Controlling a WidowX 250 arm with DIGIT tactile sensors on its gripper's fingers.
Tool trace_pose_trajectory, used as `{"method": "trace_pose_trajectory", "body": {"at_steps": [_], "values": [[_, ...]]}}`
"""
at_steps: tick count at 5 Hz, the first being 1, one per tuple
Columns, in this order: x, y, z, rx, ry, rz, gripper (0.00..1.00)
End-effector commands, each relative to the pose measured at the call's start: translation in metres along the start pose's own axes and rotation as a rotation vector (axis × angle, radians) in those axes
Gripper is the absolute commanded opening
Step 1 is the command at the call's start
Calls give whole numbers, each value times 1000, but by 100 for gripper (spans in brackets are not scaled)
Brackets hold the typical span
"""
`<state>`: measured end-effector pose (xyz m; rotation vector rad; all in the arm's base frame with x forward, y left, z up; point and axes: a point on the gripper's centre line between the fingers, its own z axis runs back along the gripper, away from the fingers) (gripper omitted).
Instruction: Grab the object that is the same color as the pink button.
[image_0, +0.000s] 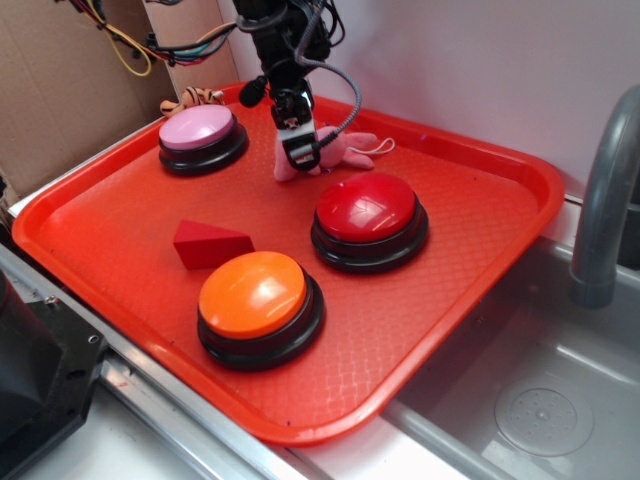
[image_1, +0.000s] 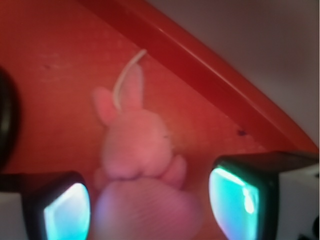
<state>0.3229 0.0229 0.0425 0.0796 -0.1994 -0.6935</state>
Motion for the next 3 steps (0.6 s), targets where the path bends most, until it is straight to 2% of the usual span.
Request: {"method": "trace_pose_trajectory", "body": {"at_steps": [1, 2, 3], "values": [[14, 2, -3, 73, 80, -17, 0], [10, 2, 3, 80, 74, 19, 0], [2, 3, 21, 54, 93, 95, 0]]}}
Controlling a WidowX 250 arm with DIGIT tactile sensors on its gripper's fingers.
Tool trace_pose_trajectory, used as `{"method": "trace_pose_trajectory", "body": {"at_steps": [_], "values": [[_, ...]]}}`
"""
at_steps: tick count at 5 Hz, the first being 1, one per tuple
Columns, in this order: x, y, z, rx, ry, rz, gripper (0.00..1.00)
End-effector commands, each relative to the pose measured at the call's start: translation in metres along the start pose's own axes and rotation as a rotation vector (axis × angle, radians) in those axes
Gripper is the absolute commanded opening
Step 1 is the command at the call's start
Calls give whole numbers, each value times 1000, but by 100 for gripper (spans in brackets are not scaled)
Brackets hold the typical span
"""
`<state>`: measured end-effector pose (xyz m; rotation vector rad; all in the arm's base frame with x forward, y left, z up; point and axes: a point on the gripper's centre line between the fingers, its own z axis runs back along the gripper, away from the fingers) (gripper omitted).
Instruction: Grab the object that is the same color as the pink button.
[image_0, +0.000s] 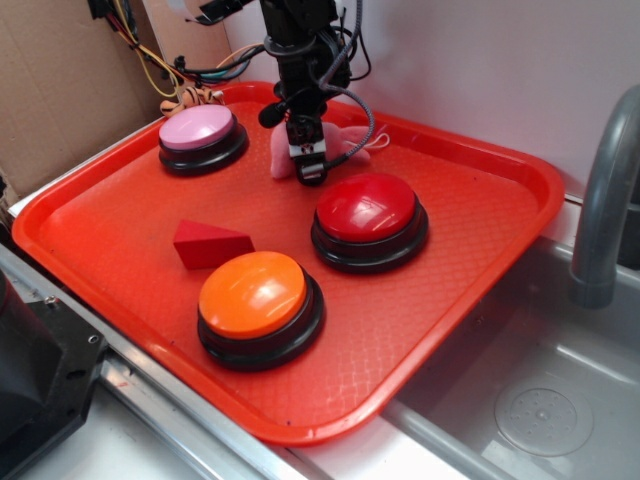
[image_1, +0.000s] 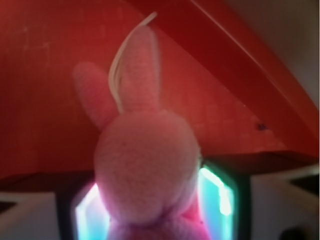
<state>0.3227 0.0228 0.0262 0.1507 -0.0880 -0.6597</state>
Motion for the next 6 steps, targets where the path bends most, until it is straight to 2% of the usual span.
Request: {"method": "trace_pose_trajectory", "body": {"at_steps": [1, 2, 3, 4, 5, 6], "values": [[-14, 2, 73, -40, -58, 168, 0], [-24, -13, 118, -41, -80, 275, 0], [-37, -31, 149, -45, -95, 331, 0], [-48, -51, 169, -74, -105, 377, 0], [-53, -70, 175, -110, -82, 492, 0], [-59, -62, 170, -189, -69, 557, 0]]}}
